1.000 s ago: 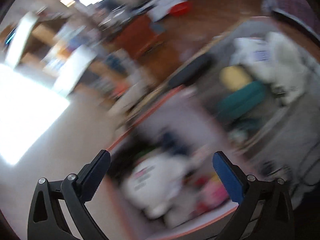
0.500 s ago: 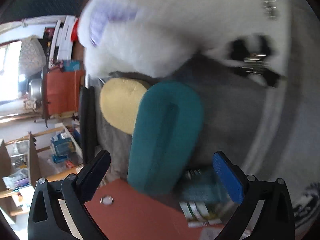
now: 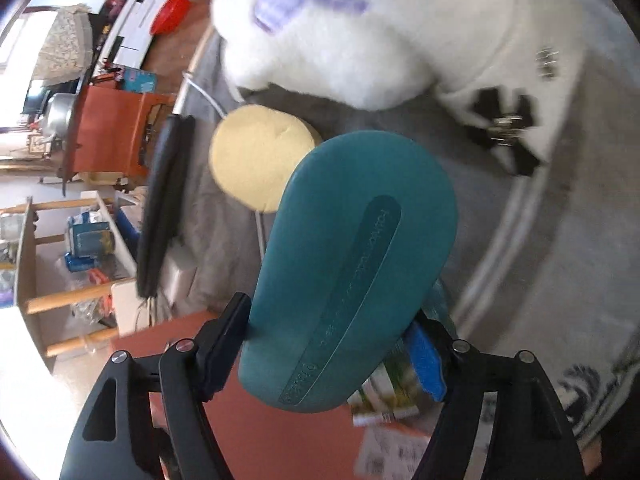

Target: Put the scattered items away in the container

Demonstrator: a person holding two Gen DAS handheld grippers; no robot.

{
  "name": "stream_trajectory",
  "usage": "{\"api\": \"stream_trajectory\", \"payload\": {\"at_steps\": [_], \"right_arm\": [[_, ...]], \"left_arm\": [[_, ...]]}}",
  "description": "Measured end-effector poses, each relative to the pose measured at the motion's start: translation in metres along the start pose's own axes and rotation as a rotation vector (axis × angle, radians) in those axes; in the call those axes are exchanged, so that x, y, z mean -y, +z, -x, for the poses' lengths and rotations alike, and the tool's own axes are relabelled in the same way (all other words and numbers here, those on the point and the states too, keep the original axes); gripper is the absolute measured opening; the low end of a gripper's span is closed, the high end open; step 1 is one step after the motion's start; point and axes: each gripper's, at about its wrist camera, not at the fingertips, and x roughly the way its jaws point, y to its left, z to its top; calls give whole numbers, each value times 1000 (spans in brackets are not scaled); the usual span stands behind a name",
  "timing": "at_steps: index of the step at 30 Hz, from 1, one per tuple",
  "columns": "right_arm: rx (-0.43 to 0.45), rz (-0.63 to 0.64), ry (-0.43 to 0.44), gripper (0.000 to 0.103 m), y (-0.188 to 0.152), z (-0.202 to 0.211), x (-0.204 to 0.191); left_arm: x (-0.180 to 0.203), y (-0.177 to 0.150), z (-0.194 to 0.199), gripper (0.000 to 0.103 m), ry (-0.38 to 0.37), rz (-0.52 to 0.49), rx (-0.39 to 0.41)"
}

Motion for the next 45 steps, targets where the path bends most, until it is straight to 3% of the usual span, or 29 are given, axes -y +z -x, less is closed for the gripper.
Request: {"api": "stream_trajectory", "payload": {"at_steps": [3,8,15,17,21,23,26,29,32,35,37,39,40,42,43,45], "right_arm": [[4,1,-3,96,-1,1,1],[15,-5,-13,96,-1,5,4],[3,16,-17,96,-3,4,3],[-2,18,-19,96,-4,2,3],[1,26,-24,96,-5,4,3],[9,41,-27,96,-7,4,0],[63,134,-67,96,-11,12,-15],[221,393,-246,96,-25,23,-55],[353,687,-407,102,-47,14,-103],[345,846,-488,102,-50,-16,-133],[341,934,-564,102,-42,-41,-150],[367,1002,-647,93,-30,-61,-159],[362,1028,-689,83,-21,-74,-161],[286,1011,-730,43,-3,-91,-157],[228,975,-725,17,5,-96,-153],[191,921,-691,9,6,-90,-156]], "left_arm": [[-11,-22,42,73,15,64,37],[-50,-92,108,73,66,202,85],[-119,-207,155,76,228,427,23],[-136,-233,178,84,242,556,63],[-148,-271,228,94,152,891,217],[-126,-276,251,103,101,1012,313],[-62,-266,265,103,-16,1085,484],[2,-248,239,103,-149,1172,577],[65,-232,188,103,-189,1283,520],[119,-212,129,103,-328,1281,432],[139,-203,100,103,-366,1279,380],[148,-199,84,103,-383,1300,337],[149,-200,80,103,-398,1311,332],[146,-201,79,103,-407,1325,346],[146,-201,79,103,-405,1332,355],[144,-202,79,103,-418,1353,362]]}}
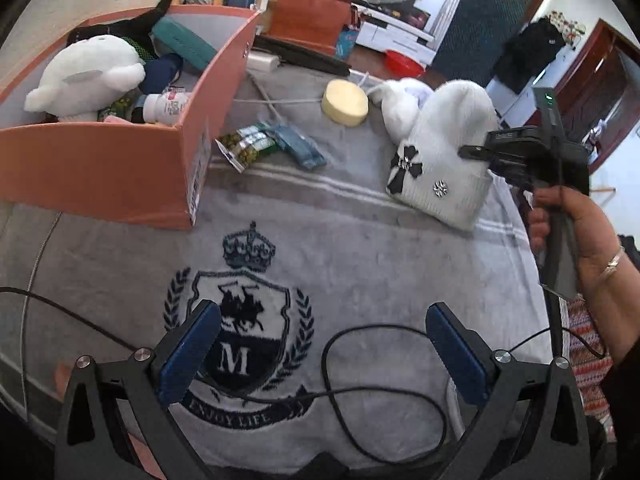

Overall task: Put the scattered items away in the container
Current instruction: 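Grasp the white knit hat with the right gripper and drop it into the box, then grasp the white plush toy with the right gripper and drop it into the box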

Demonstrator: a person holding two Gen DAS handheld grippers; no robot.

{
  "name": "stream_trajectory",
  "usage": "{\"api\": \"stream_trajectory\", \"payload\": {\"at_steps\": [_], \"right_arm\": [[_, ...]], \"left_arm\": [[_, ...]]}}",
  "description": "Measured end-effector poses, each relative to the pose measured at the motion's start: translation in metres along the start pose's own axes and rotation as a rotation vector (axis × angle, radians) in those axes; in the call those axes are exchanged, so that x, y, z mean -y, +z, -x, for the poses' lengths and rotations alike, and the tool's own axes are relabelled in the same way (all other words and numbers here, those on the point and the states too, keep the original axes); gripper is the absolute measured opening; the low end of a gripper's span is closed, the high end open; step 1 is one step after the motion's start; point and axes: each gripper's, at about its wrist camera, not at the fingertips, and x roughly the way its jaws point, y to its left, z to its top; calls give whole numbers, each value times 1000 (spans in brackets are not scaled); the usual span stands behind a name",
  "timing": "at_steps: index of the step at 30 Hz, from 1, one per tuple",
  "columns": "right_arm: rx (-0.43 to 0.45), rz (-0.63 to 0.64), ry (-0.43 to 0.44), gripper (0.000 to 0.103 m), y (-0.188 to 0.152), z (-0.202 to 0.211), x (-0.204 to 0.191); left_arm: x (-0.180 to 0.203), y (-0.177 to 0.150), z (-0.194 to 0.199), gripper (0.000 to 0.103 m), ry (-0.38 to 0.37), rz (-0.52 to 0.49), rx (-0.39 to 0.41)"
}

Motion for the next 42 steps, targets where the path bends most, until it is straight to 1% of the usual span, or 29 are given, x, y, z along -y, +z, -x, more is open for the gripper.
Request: {"api": "stream_trajectory", "payload": {"at_steps": [2,5,8,10,11,12,13,14,15,16,17,18,19,20,21,22,23,24,26,31,33,34,37,38,39,40,42], "right_arm": [[1,16,45,8,5,25,-13],[19,108,122,8,19,79,-60],[47,242,212,8,36,145,-139],[61,282,310,8,47,183,-193],[65,298,349,8,50,195,-215],[67,318,406,8,53,210,-247],[67,329,466,8,55,222,-279],[65,327,509,8,54,227,-303],[54,324,555,8,52,228,-324],[29,319,617,11,50,225,-350],[5,315,653,13,48,219,-369],[-10,311,660,19,45,212,-382],[-17,304,648,44,41,202,-396],[-8,289,606,77,39,194,-402],[5,269,546,84,35,184,-405],[2,255,501,83,33,172,-405],[-18,250,480,81,33,161,-402],[-39,240,458,78,35,149,-393],[-51,205,391,77,36,134,-364],[-33,61,201,77,63,102,-242],[-40,-14,142,82,69,83,-191],[-50,-60,104,87,70,70,-162],[-82,-145,9,93,71,36,-103],[-90,-160,-25,98,70,25,-88],[-98,-171,-70,100,70,12,-74],[-103,-173,-114,101,71,0,-64],[-95,-128,-176,102,77,-20,-61]], "left_arm": [[-2,0,-2,103,-25,27,-28],[0,-1,-5,103,-66,43,-79],[5,-5,-3,103,-88,34,-88],[5,-6,0,103,-94,33,-83],[4,-6,1,103,-97,37,-80],[3,-6,2,103,-99,41,-77],[2,-6,4,103,-101,43,-76],[1,-7,5,103,-104,43,-77],[-1,-7,6,103,-108,44,-80],[-2,-8,6,103,-110,46,-84],[-4,-9,6,103,-109,49,-88],[-5,-9,6,103,-107,54,-93],[-8,-10,5,103,-105,61,-99],[-9,-10,4,103,-105,68,-105],[-11,-10,4,103,-105,75,-109],[-13,-10,3,103,-104,84,-112],[-15,-11,3,103,-104,92,-115],[-16,-11,2,103,-104,99,-118],[-16,-11,1,103,-106,108,-122],[-9,-13,-5,103,-107,93,-141],[-5,-15,-9,103,-111,83,-157],[-2,-15,-11,103,-113,79,-165],[2,-16,-17,103,-115,71,-187],[3,-16,-19,103,-113,70,-192],[4,-16,-20,103,-110,70,-194],[4,-16,-22,103,-106,70,-197],[5,-16,-27,103,-100,70,-207]]}}
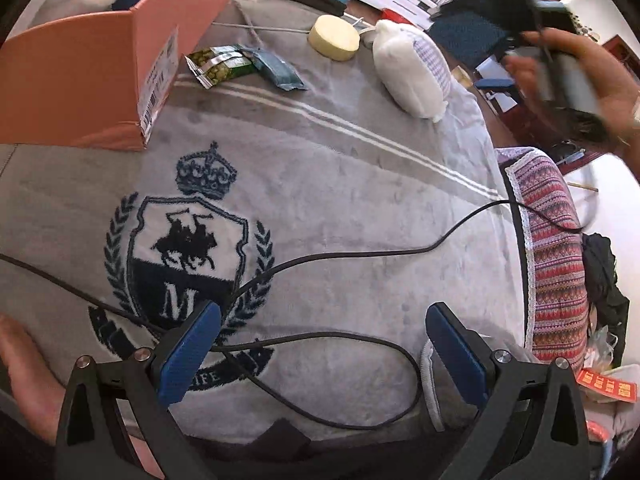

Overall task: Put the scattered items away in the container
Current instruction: 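Grasp the white plush toy with the right gripper and drop it into the box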

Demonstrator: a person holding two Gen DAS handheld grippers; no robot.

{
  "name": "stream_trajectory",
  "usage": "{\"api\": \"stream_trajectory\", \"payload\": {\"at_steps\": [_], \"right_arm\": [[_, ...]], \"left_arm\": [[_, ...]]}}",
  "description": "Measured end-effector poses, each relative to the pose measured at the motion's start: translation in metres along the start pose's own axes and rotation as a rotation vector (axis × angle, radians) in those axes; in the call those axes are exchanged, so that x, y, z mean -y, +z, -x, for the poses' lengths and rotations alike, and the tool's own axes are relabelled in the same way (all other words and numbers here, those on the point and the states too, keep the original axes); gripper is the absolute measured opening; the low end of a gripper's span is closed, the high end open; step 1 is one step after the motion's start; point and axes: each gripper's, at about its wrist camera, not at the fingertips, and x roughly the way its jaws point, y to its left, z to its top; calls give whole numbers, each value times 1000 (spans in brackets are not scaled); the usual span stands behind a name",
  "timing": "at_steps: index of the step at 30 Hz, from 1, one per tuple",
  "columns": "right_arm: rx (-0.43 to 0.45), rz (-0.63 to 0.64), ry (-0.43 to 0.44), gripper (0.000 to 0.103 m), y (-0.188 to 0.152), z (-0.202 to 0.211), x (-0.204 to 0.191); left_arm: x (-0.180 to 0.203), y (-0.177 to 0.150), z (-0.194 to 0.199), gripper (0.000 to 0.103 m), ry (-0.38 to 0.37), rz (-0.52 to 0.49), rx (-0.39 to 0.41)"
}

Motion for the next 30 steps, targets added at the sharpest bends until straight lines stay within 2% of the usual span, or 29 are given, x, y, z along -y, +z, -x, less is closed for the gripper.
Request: {"api": "stream_trajectory", "payload": {"at_steps": [4,6,9,11,13,14,17,20,22,24,27,30], "right_arm": [[107,177,-147,102,16,-27,-47],[121,257,-250,102,15,-48,-75],[70,453,-541,103,-5,-92,-111],[50,643,-766,103,-30,-124,-123],[58,772,-898,102,-45,-139,-120],[74,801,-917,82,-49,-138,-114],[94,809,-831,63,-46,-110,-96],[130,731,-647,58,-32,-46,-88],[180,710,-513,58,-28,7,-99],[248,735,-429,58,-34,55,-124],[383,823,-343,60,-62,123,-193],[478,925,-303,72,-102,152,-267]], "left_arm": [[0,-1,-10,103,8,-2,-33],[-1,-2,-13,103,12,-3,-47],[-3,-2,-16,103,12,6,-59],[-3,-2,-15,103,11,8,-58],[-3,-3,-14,103,8,1,-56],[-2,-4,-13,103,6,-1,-56],[0,-3,-9,103,1,-6,-47],[5,-3,-5,103,-6,-20,-33],[8,-4,-3,103,-10,-31,-26],[9,-6,-2,103,-13,-37,-25],[8,-7,-2,103,-14,-37,-31],[3,-8,-3,103,-14,-29,-35]]}}
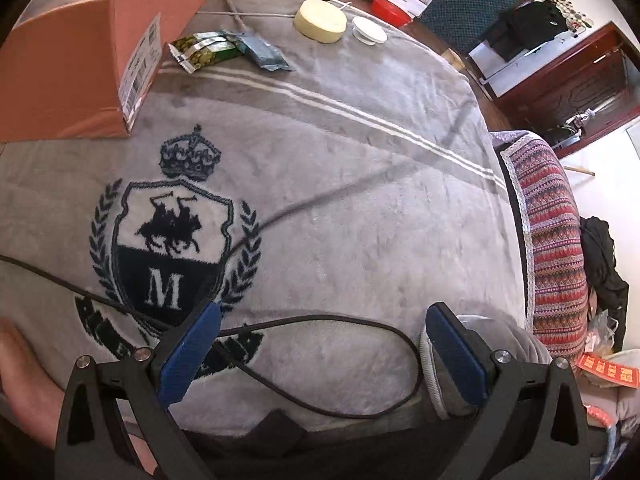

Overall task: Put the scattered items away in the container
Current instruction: 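Grasp the white plush toy with the right gripper and drop it into the box, then grasp the white round lid with the right gripper and drop it into the box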

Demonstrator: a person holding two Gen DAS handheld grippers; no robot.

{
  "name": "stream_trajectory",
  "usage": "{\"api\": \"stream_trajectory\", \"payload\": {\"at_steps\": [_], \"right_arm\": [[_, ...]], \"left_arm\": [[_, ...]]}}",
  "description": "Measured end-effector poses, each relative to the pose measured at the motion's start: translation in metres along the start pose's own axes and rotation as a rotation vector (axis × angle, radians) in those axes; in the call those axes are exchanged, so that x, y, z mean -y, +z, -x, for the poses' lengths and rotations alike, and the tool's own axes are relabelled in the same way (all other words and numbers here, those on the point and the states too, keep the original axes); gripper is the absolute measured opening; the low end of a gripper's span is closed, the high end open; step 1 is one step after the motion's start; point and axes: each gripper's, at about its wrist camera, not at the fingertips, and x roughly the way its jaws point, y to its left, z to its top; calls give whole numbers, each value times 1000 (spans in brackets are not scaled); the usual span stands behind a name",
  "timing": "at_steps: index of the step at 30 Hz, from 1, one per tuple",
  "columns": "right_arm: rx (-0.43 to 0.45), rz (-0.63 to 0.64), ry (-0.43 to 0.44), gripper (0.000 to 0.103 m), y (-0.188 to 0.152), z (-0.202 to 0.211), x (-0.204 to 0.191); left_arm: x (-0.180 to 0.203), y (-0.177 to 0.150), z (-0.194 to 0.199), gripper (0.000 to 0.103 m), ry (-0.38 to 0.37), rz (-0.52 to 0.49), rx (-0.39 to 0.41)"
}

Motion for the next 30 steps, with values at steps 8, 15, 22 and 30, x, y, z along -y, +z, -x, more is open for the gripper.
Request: {"api": "stream_trajectory", "payload": {"at_steps": [8,15,22,30], "right_arm": [[-6,271,102,102,32,-4,-162],[0,-10,216,95,12,-4,-41],[-290,-639,324,77,-109,-114,114],[-415,-1027,464,73,-197,-242,147]], "left_arm": [[-5,-1,-2,103,6,-1,-12],[-1,-1,-1,103,-1,-9,-6],[-2,-1,-4,103,-6,13,-17],[0,3,-18,103,-5,24,-57]]}}
